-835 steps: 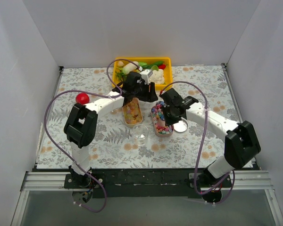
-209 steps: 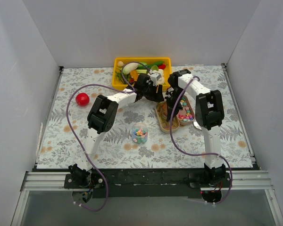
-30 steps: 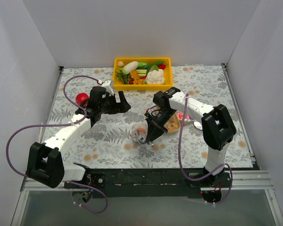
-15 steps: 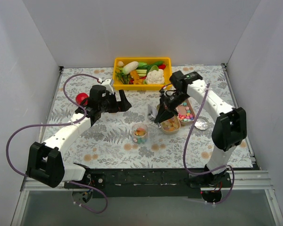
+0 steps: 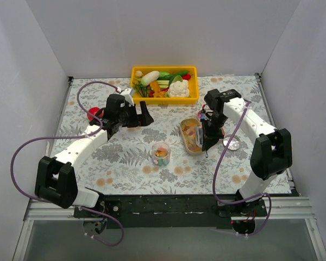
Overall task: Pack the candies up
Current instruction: Scoop the fake candies from the storage box.
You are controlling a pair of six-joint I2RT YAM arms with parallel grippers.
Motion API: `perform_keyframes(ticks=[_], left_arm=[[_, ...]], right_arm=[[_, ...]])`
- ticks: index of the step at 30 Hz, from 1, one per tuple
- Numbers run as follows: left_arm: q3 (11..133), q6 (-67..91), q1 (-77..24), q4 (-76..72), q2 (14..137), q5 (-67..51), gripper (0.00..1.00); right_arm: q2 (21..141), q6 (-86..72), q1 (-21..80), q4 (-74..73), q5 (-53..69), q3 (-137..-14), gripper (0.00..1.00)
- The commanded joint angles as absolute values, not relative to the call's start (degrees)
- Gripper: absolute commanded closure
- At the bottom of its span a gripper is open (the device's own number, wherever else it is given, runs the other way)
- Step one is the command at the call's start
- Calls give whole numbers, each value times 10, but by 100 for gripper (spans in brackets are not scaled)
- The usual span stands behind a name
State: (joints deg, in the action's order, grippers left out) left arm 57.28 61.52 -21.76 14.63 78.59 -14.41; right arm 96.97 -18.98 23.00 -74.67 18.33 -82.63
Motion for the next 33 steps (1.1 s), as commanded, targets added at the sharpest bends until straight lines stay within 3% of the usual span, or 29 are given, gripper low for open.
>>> perform_keyframes(ticks=[1, 5, 18, 33], left_arm=[[603, 606, -219, 156, 799, -159, 2], [611, 601, -219, 158, 809, -157, 2], [678, 581, -229, 121, 920, -204, 2], [781, 533, -355, 76, 1064, -255, 2]], right_arm=[[968, -180, 232, -751, 49, -831, 99], [978, -164, 233, -751, 18, -833, 99], [1032, -164, 278, -751, 102, -835, 99], [1068, -178, 285, -751, 156, -915, 99]])
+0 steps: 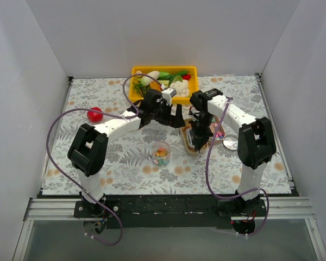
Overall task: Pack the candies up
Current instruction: Scoop the fake candies from the storage box.
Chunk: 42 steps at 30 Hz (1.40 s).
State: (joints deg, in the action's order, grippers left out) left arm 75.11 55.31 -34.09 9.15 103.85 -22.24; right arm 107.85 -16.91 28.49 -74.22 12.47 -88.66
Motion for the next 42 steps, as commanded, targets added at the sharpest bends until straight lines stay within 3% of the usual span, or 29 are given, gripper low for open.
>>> perform_keyframes(ticks=[1, 28, 42], left_arm=[[791, 532, -363, 76, 1070, -257, 2], [791, 538, -390, 94, 1157, -210, 5], [847, 556, -378, 94, 1081, -74, 2]], right_arm=[[1066, -178, 285, -751, 159, -916, 99], [1015, -204, 253, -751, 229, -910, 99], [998, -195, 236, -752, 223, -846, 99]])
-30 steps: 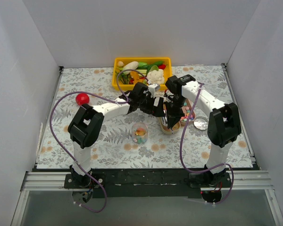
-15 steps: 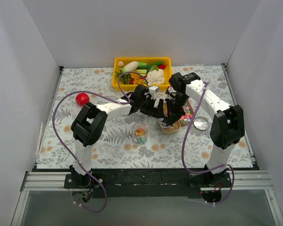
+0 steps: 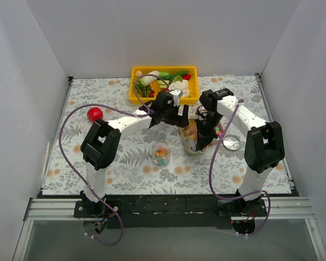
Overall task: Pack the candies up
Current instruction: Scoop the fake candies from the storage box.
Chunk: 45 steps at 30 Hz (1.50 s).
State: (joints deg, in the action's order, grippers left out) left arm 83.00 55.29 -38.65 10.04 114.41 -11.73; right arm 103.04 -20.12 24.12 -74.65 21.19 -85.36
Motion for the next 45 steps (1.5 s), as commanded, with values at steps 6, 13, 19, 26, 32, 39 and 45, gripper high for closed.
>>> perform_keyframes(ticks=[6, 13, 19, 26, 32, 39, 45], left_arm=[[827, 558, -376, 87, 1058, -76, 2], [821, 555, -374, 99, 1055, -61, 2], [820, 548, -374, 95, 1061, -45, 2], [834, 535, -374, 102, 1089, -29, 2], [838, 530, -373, 103, 1100, -29, 2], [854, 525, -369, 112, 1121, -20, 2], [910, 533, -359, 139, 1151, -27, 2]], right_arm=[[1003, -189, 229, -751, 222, -845, 99], [1018, -184, 218, -751, 219, -850, 99], [1008, -185, 206, -752, 259, -824, 99], [1033, -178, 198, -752, 274, -827, 99], [1077, -175, 174, -753, 272, -860, 99], [1135, -172, 162, -753, 243, -912, 99], [1177, -171, 163, -753, 206, -961, 99]])
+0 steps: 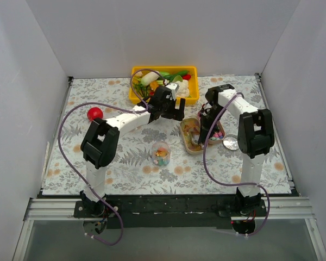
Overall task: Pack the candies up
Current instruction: Scoop the fake candies from the storage box.
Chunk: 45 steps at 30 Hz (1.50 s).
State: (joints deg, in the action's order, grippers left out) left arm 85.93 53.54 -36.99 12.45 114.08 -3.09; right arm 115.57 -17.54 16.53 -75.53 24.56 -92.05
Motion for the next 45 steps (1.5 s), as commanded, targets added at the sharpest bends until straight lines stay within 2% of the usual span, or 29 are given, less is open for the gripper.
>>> perform_keyframes(ticks=[1, 10, 19, 26, 35, 45], left_arm=[[917, 540, -358, 145, 1156, -31, 2], [1041, 576, -346, 203, 1250, -71, 2], [1131, 589, -345, 245, 1354, -110, 2], [1143, 568, -346, 244, 1383, -125, 2], [1093, 540, -347, 218, 1362, -174, 3], [1018, 533, -349, 181, 1317, -195, 9]], right_arm=[[1181, -170, 163, -751, 198, -975, 99], [1205, -164, 172, -751, 150, -1026, 99], [1180, -160, 208, -752, 155, -1000, 99], [1170, -162, 224, -752, 175, -985, 99], [1146, -161, 222, -751, 183, -943, 99], [1205, -163, 216, -752, 151, -1013, 99]])
